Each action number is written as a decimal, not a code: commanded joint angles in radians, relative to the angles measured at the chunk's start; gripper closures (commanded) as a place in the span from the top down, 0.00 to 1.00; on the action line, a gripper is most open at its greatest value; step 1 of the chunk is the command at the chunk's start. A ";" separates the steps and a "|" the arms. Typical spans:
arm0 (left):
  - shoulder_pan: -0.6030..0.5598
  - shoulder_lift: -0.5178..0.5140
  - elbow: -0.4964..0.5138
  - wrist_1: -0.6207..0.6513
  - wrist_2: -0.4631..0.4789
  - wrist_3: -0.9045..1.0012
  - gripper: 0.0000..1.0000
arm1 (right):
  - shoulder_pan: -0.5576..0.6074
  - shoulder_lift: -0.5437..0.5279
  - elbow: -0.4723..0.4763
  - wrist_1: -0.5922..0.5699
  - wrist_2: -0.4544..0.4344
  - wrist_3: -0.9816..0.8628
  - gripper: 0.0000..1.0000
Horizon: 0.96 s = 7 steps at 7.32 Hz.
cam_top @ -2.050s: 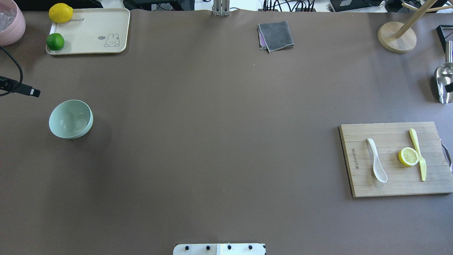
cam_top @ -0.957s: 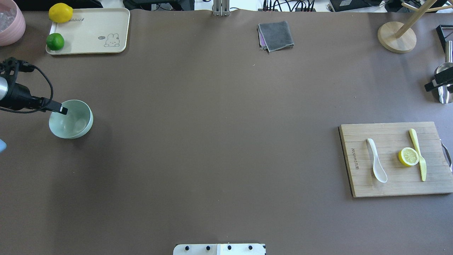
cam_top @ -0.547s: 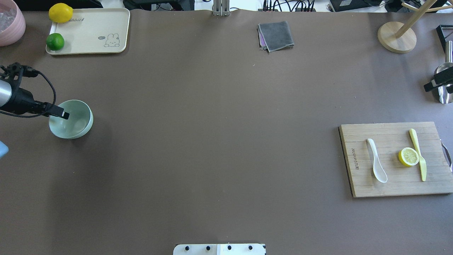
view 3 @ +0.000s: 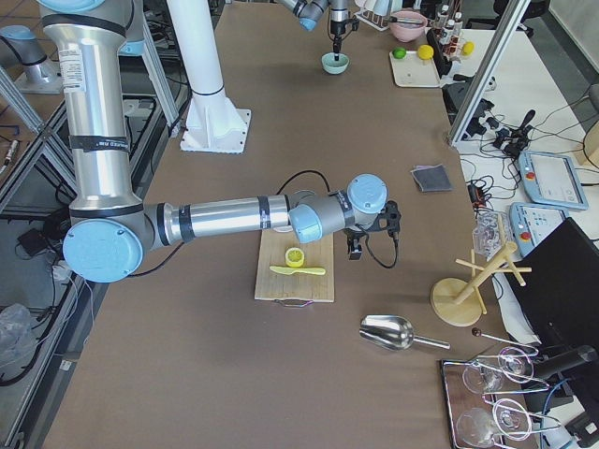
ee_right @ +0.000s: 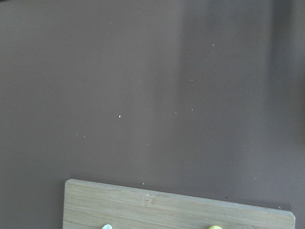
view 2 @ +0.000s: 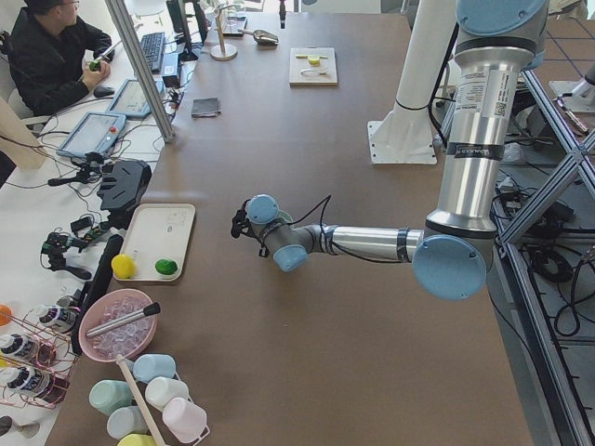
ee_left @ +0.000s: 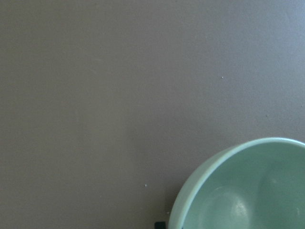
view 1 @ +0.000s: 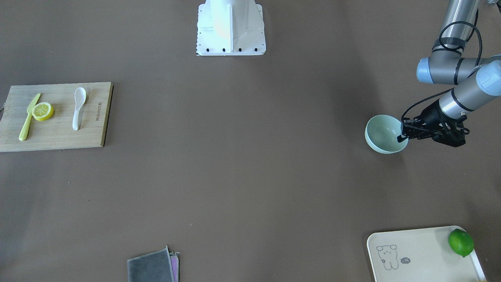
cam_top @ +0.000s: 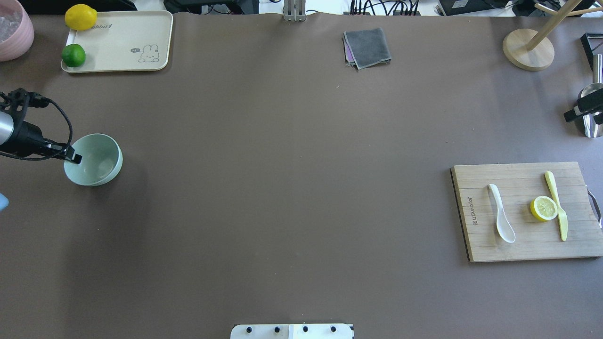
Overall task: Place spoon in bowl
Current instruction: 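Reach the left gripper down to the rim of the pale green bowl, then drag the bowl toward table center with the left gripper while the right arm advances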
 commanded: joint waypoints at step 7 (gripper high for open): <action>0.200 -0.391 -0.153 0.281 0.229 -0.602 0.00 | -0.274 0.062 0.132 0.006 -0.202 0.446 1.00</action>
